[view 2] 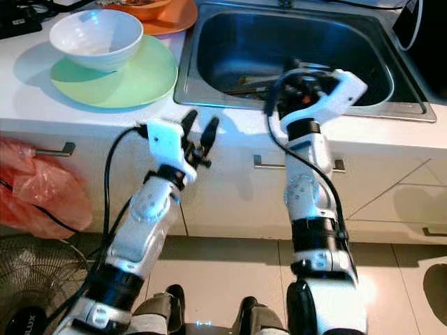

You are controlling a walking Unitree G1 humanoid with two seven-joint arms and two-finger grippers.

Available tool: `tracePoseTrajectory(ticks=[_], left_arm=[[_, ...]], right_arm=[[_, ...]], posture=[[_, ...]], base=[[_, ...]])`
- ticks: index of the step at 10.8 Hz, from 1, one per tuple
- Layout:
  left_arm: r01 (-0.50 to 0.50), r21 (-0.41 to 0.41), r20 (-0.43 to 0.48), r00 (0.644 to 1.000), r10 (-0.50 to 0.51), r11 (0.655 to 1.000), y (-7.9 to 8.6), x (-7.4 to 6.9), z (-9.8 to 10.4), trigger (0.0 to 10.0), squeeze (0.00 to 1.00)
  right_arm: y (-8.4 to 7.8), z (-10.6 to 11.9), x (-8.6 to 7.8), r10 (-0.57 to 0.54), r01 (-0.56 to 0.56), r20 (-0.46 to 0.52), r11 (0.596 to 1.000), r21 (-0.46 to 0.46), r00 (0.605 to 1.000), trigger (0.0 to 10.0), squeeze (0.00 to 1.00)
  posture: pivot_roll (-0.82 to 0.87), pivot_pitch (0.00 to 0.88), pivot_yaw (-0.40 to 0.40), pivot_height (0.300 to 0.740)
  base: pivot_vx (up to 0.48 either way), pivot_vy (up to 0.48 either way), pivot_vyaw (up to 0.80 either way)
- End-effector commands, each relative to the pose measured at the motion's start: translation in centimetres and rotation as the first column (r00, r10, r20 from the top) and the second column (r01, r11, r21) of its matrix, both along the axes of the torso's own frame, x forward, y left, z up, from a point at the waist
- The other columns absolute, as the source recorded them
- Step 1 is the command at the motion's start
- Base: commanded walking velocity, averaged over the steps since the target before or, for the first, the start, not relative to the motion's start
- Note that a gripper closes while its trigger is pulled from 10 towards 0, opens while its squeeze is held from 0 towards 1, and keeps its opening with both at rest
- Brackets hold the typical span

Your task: Kitchen organization

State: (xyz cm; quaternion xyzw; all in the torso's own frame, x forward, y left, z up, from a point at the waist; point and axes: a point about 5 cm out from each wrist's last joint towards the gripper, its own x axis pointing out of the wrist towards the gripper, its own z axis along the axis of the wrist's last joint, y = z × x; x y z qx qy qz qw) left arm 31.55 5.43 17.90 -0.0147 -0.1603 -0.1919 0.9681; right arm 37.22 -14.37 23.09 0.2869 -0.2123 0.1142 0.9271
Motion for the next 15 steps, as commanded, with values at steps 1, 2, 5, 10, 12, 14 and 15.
tracePoseTrajectory(ticks=[1, 2, 5, 10, 12, 14, 15], left_arm=[[0.018, 0.016, 0.018, 1.000, -0.018, 1.000, -0.5, -0.5, 0.2, 10.0, 0.00], [0.019, 0.023, 0.014, 1.000, -0.019, 1.000, -0.5, -0.6, 0.0, 10.0, 0.00], [0.017, 0.052, -0.003, 1.000, -0.017, 0.998, -0.6, -1.1, -0.8, 10.0, 0.00], [0.032, 0.075, 0.006, 0.999, -0.033, 0.997, -1.3, -1.5, -0.8, 10.0, 0.00], [0.032, 0.073, 0.002, 0.999, -0.032, 0.997, -1.3, -1.5, -0.9, 10.0, 0.00], [0.032, 0.075, 0.000, 0.999, -0.032, 0.997, -1.4, -1.6, -0.9, 10.0, 0.00], [0.032, 0.075, -0.002, 1.000, -0.031, 0.997, -1.4, -1.6, -1.0, 10.0, 0.00]], right_arm=[[-0.6, 0.7, 0.4, -0.027, 0.028, 0.032, 0.999, -0.035, 0.999, 10.0, 0.00], [-0.7, 0.8, 0.7, -0.033, 0.034, 0.029, 0.998, -0.046, 0.999, 10.0, 0.00], [-0.7, -0.2, 2.3, -0.058, 0.050, -0.039, 0.983, -0.175, 0.998, 10.0, 0.00], [-0.2, -0.9, 3.3, -0.052, 0.026, -0.101, 0.968, -0.249, 0.993, 10.0, 1.00], [-0.5, -1.0, 3.5, -0.062, 0.033, -0.109, 0.969, -0.247, 0.992, 10.0, 1.00], [-0.3, -0.6, 3.5, -0.059, 0.034, -0.090, 0.967, -0.254, 0.994, 10.0, 0.00], [-0.2, -0.3, 3.5, -0.051, 0.033, -0.071, 0.972, -0.235, 0.996, 10.0, 0.00]], posture=[[0.12, 0.190, -0.060, 0.740], [0.12, 0.190, -0.061, 0.740], [0.13, 0.193, -0.064, 0.740], [0.15, 0.183, -0.070, 0.740], [0.14, 0.180, -0.071, 0.740], [0.14, 0.181, -0.072, 0.740], [0.14, 0.183, -0.072, 0.740]], base=[[0.000, 0.000, 0.00], [0.000, 0.000, 0.00], [0.000, 0.000, 0.00], [0.000, 0.000, 0.00], [0.000, 0.000, 0.00], [0.000, 0.000, 0.00], [0.000, 0.000, 0.00]])
